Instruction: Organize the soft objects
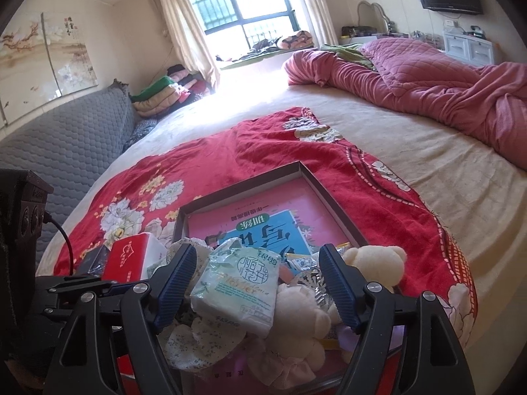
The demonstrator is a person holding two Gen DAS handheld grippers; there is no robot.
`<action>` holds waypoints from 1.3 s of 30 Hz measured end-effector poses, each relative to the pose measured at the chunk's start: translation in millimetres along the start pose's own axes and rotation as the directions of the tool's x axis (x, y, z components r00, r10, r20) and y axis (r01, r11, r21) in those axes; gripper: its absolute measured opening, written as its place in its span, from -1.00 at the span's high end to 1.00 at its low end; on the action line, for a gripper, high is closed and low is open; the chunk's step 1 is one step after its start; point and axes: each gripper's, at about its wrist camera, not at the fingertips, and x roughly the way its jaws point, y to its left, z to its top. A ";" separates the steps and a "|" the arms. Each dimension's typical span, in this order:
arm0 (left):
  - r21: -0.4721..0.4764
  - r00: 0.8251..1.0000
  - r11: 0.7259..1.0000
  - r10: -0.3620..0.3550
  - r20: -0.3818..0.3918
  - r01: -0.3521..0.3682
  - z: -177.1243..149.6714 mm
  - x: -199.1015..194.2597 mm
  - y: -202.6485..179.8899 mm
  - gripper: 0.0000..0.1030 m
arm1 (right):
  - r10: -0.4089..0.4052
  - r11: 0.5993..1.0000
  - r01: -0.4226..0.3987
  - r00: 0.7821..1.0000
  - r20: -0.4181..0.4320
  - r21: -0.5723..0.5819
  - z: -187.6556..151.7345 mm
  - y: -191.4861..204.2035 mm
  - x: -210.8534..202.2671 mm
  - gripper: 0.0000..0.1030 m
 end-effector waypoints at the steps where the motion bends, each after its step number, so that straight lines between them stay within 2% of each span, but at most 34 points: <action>1: -0.001 1.000 1.000 -0.002 0.003 0.002 -0.2 -1.1 0.2 0.39 | -0.001 1.000 0.001 1.000 0.001 0.004 0.4 -1.4 -0.7 -0.52; 4: 0.004 1.000 1.000 0.009 0.001 -0.009 -0.4 -3.9 -0.8 0.15 | -0.018 1.000 0.018 1.000 0.009 0.012 0.4 -3.3 -5.1 -0.52; 14: 0.003 1.000 1.000 0.018 0.016 -0.018 1.3 -15.9 -0.5 0.13 | -0.070 0.997 0.070 0.997 0.012 0.014 1.6 -2.1 -14.0 -0.53; 18: 0.005 0.999 1.000 0.029 0.030 -0.029 2.6 -22.3 0.5 -0.04 | -0.094 0.995 0.094 0.995 0.011 0.010 1.7 -1.1 -18.8 -0.53; 23: 0.000 0.998 0.999 0.038 0.043 -0.038 2.6 -29.5 2.2 -0.09 | -0.132 0.991 0.132 0.991 0.017 0.009 2.4 1.4 -23.9 -0.53; 28: -0.001 0.997 0.999 0.043 0.058 -0.044 0.6 -37.7 2.2 -0.28 | -0.160 0.987 0.160 0.987 0.004 -0.002 2.0 5.3 -27.8 -0.53; 33: 0.005 0.996 0.999 0.047 0.072 -0.048 -3.4 -47.1 3.3 -0.29 | -0.178 0.984 0.178 0.984 0.006 -0.023 1.6 13.7 -33.6 -0.53; 35: 0.001 0.996 0.999 0.048 0.077 -0.049 -5.0 -51.0 5.4 -0.36 | -0.190 0.981 0.190 0.982 0.004 -0.031 2.1 18.1 -36.2 -0.53; 37: -0.003 0.995 0.999 0.047 0.087 -0.047 -7.1 -55.9 7.8 -0.58 | -0.222 0.974 0.222 0.975 0.014 -0.033 2.0 22.2 -41.9 -0.53; 39: -0.013 0.994 0.999 0.047 0.095 -0.046 -9.2 -60.7 10.3 -0.63 | -0.242 0.970 0.242 0.970 0.026 -0.034 2.0 26.3 -48.0 -0.53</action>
